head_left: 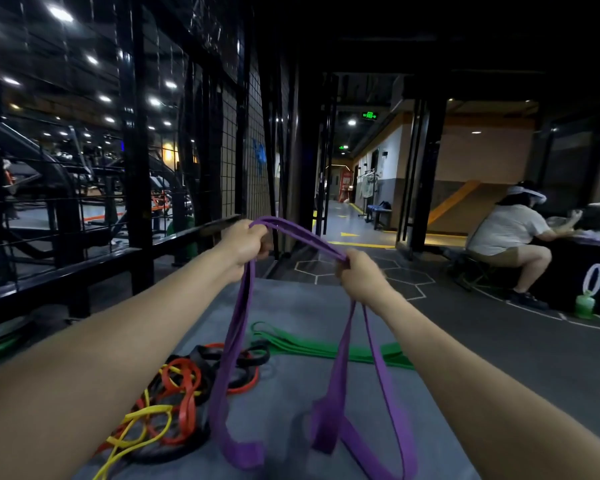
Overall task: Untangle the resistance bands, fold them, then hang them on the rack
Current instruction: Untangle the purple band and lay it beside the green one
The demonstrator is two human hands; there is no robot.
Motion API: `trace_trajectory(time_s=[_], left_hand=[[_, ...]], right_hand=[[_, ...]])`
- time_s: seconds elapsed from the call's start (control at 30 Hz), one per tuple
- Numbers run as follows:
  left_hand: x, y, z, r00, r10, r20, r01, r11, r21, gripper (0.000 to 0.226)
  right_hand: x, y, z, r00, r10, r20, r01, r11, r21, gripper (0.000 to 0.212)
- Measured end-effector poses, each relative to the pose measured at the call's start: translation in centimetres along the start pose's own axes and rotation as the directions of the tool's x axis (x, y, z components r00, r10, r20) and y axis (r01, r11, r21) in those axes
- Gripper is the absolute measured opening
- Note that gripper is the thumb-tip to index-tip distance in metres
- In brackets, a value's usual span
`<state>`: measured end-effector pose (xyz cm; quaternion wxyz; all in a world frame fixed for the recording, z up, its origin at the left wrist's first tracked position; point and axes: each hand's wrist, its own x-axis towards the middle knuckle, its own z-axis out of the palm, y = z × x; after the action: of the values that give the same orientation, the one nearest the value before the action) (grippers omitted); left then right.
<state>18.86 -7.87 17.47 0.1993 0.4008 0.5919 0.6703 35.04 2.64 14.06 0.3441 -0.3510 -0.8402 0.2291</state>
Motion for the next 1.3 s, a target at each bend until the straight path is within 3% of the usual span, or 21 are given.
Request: trace_trajectory(time_s=[0.1, 0.2, 0.3, 0.37, 0.53, 0.7, 0.93, 1.1, 1.3], left_hand=[[-0.8, -1.8, 0.1, 0.990, -0.056, 0.127, 0.034, 0.984, 0.177, 0.022], [-1.6, -2.6, 0.5, 0.948, -0.107, 0.298, -0.040, 0.893, 0.449, 0.013], [-2.1, -1.8, 1.7, 0.892, -0.106, 0.440, -0.063, 0.934, 0.353, 0.050], [-2.2, -0.6, 2.9, 0.883, -0.025, 0.468, -0.086, 0.973, 0.213, 0.045], [-1.0, 2.4, 4.7, 0.906, 0.114, 0.408, -0.175, 0.978, 0.114, 0.007], [0.9, 6.3, 3.9, 0.921, 0.191, 0.339, -0.249, 0.959, 0.137, 0.009], [2.4, 8.4, 4.3, 0.934, 0.205, 0.294, -0.221, 0.975, 0.024, 0.055], [2.9, 7.8, 4.8, 0.951, 0.188, 0.244, -0.171, 0.981, -0.090, 0.033], [3.1, 7.4, 5.7, 0.960, 0.186, 0.211, -0.156, 0.976, -0.149, 0.029]], right_hand=[[0.8, -0.6, -1.6, 0.994, 0.013, -0.111, 0.004, 0.988, 0.155, 0.012], [1.4, -2.0, -3.5, 0.981, -0.118, -0.153, 0.126, 0.991, 0.039, 0.006], [1.8, -3.5, -4.4, 0.970, -0.226, -0.091, 0.222, 0.974, -0.049, 0.004], [2.1, -4.2, -4.4, 0.965, -0.260, -0.043, 0.256, 0.963, -0.086, 0.007], [3.3, -5.9, -5.9, 0.947, -0.317, -0.062, 0.314, 0.948, -0.054, 0.006], [5.0, -6.4, -8.6, 0.942, -0.332, -0.060, 0.329, 0.943, -0.050, 0.009], [6.6, -7.1, -9.6, 0.938, -0.335, -0.087, 0.341, 0.938, 0.063, 0.009], [6.4, -6.8, -9.6, 0.943, -0.328, -0.059, 0.332, 0.939, 0.085, 0.021], [6.6, -6.6, -10.0, 0.932, -0.360, -0.048, 0.362, 0.931, 0.041, 0.009]])
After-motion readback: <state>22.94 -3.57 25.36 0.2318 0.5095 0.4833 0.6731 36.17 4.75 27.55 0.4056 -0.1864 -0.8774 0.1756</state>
